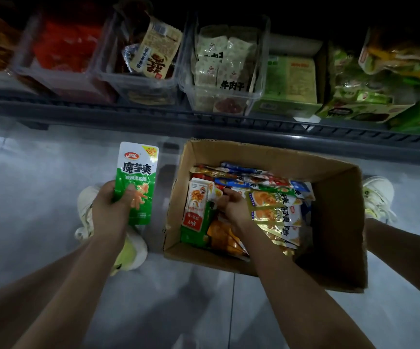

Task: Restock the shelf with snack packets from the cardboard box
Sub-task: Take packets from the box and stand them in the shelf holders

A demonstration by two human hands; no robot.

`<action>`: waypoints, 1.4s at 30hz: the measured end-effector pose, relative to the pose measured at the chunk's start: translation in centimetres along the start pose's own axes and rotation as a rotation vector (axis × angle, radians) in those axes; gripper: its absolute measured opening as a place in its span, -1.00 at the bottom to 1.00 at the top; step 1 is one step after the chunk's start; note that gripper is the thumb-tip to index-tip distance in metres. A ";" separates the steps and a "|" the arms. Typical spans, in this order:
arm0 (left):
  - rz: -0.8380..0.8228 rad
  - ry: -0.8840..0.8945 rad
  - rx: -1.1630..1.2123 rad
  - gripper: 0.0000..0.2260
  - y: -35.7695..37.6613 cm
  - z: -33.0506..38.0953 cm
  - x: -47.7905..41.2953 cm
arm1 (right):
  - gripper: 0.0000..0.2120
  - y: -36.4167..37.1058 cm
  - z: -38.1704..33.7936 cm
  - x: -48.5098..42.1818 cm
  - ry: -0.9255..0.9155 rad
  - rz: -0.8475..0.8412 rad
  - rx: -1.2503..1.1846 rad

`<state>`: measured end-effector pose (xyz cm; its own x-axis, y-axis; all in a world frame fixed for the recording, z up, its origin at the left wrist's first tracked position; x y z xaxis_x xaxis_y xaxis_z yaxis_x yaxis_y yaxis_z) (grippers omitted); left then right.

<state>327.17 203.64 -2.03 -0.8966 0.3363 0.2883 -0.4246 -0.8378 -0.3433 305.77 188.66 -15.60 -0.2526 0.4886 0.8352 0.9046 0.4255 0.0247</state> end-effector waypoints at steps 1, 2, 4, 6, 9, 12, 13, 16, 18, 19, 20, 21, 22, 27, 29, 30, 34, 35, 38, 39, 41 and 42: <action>-0.007 -0.002 -0.004 -0.93 0.1 -0.2 -0.1 | -0.76 0.3 0.0 -0.2 0.011 0.018 0.032; -0.015 -0.002 -0.006 -0.93 0.2 -0.3 -0.2 | -0.78 0.6 -0.1 -0.4 0.008 0.026 0.076; -0.025 -0.008 -0.018 -0.92 0.4 -0.5 -0.2 | -0.88 1.1 -0.1 -0.7 -0.009 0.046 0.148; -0.029 -0.016 -0.029 -0.90 0.5 -0.7 -0.2 | -0.85 1.2 0.0 -0.8 -0.010 0.080 0.143; -0.027 -0.019 -0.038 -0.89 0.5 -0.6 0.1 | -0.86 1.4 0.2 -0.8 0.010 0.081 0.104; -0.036 -0.008 -0.032 -0.91 0.5 0.1 0.8 | -0.89 1.3 0.3 0.1 0.012 0.063 0.084; -0.037 -0.004 -0.029 -0.92 0.4 0.4 1.1 | -0.90 1.2 0.3 0.4 0.003 0.060 0.080; -0.042 0.024 -0.032 -0.94 0.2 1.4 1.8 | -0.88 0.1 -0.6 2.2 -0.044 0.094 0.057; -0.050 0.035 -0.040 -0.93 0.1 1.9 2.3 | -0.81 -1.5 -1.6 3.3 -0.094 0.141 0.056; -0.054 0.035 -0.039 -0.93 0.1 2.2 2.6 | -0.93 -2.6 -2.3 4.0 -0.131 0.158 0.067; -0.062 0.031 -0.029 -0.93 0.2 2.5 3.0 | -0.91 -3.7 -3.0 4.7 -0.170 0.170 0.075; -0.074 0.028 -0.017 -0.93 0.4 2.8 3.3 | -0.84 -4.8 -3.7 5.3 -0.203 0.185 0.073; -0.090 0.031 -0.011 -0.92 0.7 3.2 3.8 | -0.82 -6.0 -4.4 6.0 -0.228 0.202 0.072; -0.205 0.065 -0.021 -0.90 2.3 4.9 6.4 | -0.84 -9.9 -7.6 9.7 -0.298 0.164 -0.050; -0.254 0.041 -0.001 -0.92 2.9 5.6 7.6 | -0.80 -10.0 -8.3 11.1 -0.310 0.067 -0.107; -0.282 0.020 0.014 -0.91 3.3 6.0 8.2 | -0.77 -9.6 -8.7 11.9 -0.322 0.009 -0.124; -0.401 -0.046 0.010 -0.83 4.4 6.7 10.0 | -0.71 -6.4 -9.8 15.2 -0.381 -0.148 -0.070; -0.417 -0.059 0.028 -0.83 4.5 6.9 10.4 | -0.73 -5.5 -9.9 15.9 -0.395 -0.156 -0.052; -0.470 -0.087 0.105 -0.87 4.4 7.3 11.8 | -0.88 -3.0 -9.5 16.7 -0.405 -0.185 -0.055; -0.500 -0.095 0.114 -0.87 4.3 7.2 12.2 | -0.88 -2.3 -9.2 16.9 -0.397 -0.194 -0.078; -0.545 -0.071 0.066 -0.84 4.0 6.8 12.9 | -0.88 -1.2 -8.6 17.0 -0.378 -0.216 -0.118; -0.544 -0.061 0.048 -0.80 3.7 6.4 13.0 | -0.88 -0.7 -8.2 17.1 -0.370 -0.231 -0.131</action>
<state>314.79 202.16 6.20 -0.5395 0.7020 0.4648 -0.8174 -0.5691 -0.0892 303.60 190.44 3.16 -0.5366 0.6419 0.5478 0.8402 0.4666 0.2764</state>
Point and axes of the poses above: each hand's wrist, its own x-axis away from the middle knuckle, its own y-axis out of the palm, z = x × y, the point moved 7 cm from there along -x, towards the middle knuckle, and after that the axes turned 4 degrees about x, right-handed, at the moved point
